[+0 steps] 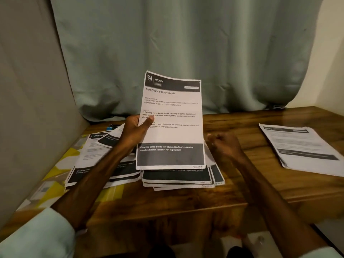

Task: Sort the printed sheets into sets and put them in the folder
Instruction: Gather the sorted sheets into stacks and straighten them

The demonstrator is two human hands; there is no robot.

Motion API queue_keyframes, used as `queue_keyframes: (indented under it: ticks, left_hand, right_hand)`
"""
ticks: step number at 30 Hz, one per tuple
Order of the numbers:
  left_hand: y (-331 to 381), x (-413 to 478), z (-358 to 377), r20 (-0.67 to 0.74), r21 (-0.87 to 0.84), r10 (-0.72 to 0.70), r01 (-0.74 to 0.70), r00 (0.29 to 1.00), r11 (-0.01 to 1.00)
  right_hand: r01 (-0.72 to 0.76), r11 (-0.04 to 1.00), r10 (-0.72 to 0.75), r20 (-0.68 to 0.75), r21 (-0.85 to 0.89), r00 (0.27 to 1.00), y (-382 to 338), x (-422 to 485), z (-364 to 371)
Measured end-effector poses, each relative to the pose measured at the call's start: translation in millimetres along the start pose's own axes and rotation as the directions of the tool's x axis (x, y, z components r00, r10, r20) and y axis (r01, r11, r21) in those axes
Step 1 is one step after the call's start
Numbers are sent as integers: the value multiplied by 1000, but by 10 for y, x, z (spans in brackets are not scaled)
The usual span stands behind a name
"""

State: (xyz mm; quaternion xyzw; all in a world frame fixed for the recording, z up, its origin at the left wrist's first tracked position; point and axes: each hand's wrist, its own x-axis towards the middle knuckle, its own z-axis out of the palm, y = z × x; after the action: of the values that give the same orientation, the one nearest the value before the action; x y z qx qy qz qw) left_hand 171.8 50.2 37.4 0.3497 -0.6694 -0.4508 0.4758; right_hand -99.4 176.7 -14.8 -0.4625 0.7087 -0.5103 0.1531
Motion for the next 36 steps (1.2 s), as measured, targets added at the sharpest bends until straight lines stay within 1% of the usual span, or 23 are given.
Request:
queue_keyframes:
  ticks: [1,2,4,7,11,14,16,19,21,23,26,28,31,36]
  left_hand:
    - [-36,7,-26,-8,13,-19,19,1000,1000]
    - [-77,15,-56,-11,27,-39,39,999,999]
    - [-178,19,-84,-15,53,-89,90,996,995]
    - [-349,-11,-59,-27,85,-197,198,980,976]
    - [-569,-36,-36,-50,154,-298,302,953,941]
    - [-709,-67,-53,-37,203,-303,304,952,931]
    - [-763,-83,-52,-26,233,-284,282,959,931]
    - [-767,-91,-32,-19,254,-262,258,965,932]
    - [-776,-81,-33,-20,262,-254,250,967,932]
    - [-778,-89,-42,-19,266,-251,247,968,932]
    - [-784,-99,-49,-16,262,-246,241,969,934]
    - [-777,-104,-48,-14,246,-251,247,968,937]
    - [-770,-101,-75,-24,199,-306,305,952,932]
    - [-765,-76,-117,-51,110,-368,371,929,922]
  right_hand:
    - [-19,992,21,15,-122,1000,92,7,-23]
    - [-46,977,56,44,-207,997,152,13,-34]
    - [-86,947,118,86,-309,989,217,44,-20]
    - [-92,929,143,120,-358,982,151,63,34]
    - [-68,913,153,185,-401,971,-53,38,106]
    - [-85,925,179,227,-370,957,-127,84,113]
    - [-119,934,209,248,-336,946,-161,124,96]
    - [-135,949,217,274,-286,937,-188,153,42]
    - [-158,968,215,317,-197,924,-193,152,23]
    - [-194,973,226,373,-122,900,-195,141,29]
    - [-236,968,249,451,-86,857,-147,154,89]
    - [-270,960,274,454,-76,848,-122,137,122]
    - [-305,951,295,441,-50,848,-68,122,77]
    - [-331,940,333,411,-77,849,62,177,-236]
